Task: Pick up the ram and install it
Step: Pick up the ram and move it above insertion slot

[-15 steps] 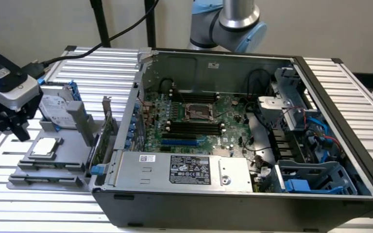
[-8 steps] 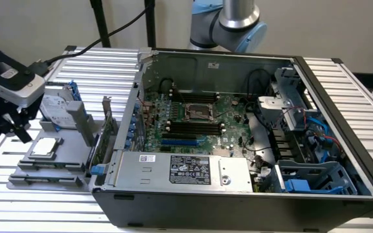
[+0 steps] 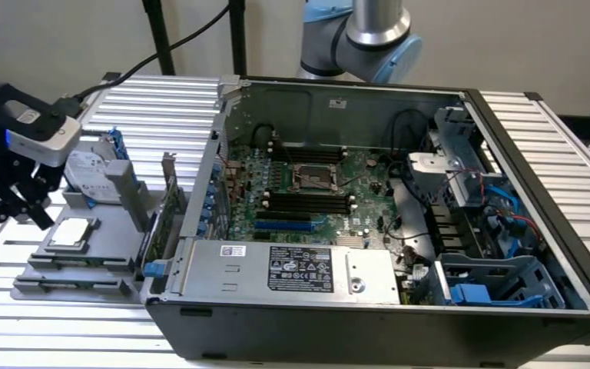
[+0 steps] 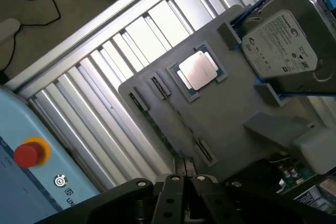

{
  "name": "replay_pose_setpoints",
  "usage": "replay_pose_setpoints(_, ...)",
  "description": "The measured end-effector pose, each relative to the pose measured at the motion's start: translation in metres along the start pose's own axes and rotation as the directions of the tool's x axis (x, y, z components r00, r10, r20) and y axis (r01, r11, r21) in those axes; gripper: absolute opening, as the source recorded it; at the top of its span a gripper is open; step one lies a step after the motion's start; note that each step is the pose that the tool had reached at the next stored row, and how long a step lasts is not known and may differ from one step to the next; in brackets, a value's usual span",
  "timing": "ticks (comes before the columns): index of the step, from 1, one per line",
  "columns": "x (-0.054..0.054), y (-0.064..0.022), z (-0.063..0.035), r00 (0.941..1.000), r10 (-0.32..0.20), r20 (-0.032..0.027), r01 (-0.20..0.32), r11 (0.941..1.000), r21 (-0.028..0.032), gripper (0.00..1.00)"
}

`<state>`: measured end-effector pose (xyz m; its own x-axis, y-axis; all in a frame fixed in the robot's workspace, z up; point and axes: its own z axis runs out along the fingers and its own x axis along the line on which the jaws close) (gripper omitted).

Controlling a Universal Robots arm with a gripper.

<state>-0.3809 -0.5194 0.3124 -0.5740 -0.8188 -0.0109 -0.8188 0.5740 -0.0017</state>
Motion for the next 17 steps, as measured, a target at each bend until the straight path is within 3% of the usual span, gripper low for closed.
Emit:
replay_pose_setpoints(4, 0.000, 0.0000, 0.0035, 0.9974, -0.072, 0.0002, 0.072, 0.9974, -0.0008, 0.11)
replay_pose_setpoints(9, 0.000, 0.0001, 0.0078, 0.9868, -0.162, 0.0003, 0.162, 0.9868, -0.0018, 0.11)
replay_pose_setpoints(12, 0.000, 0.0000, 0.0103, 0.9766, -0.215, 0.0006, 0.215, 0.9766, -0.0023, 0.11)
replay_pose_setpoints(17, 0.000, 0.0001, 0.0141, 0.9528, -0.304, 0.0010, 0.304, 0.9528, -0.0035, 0.11)
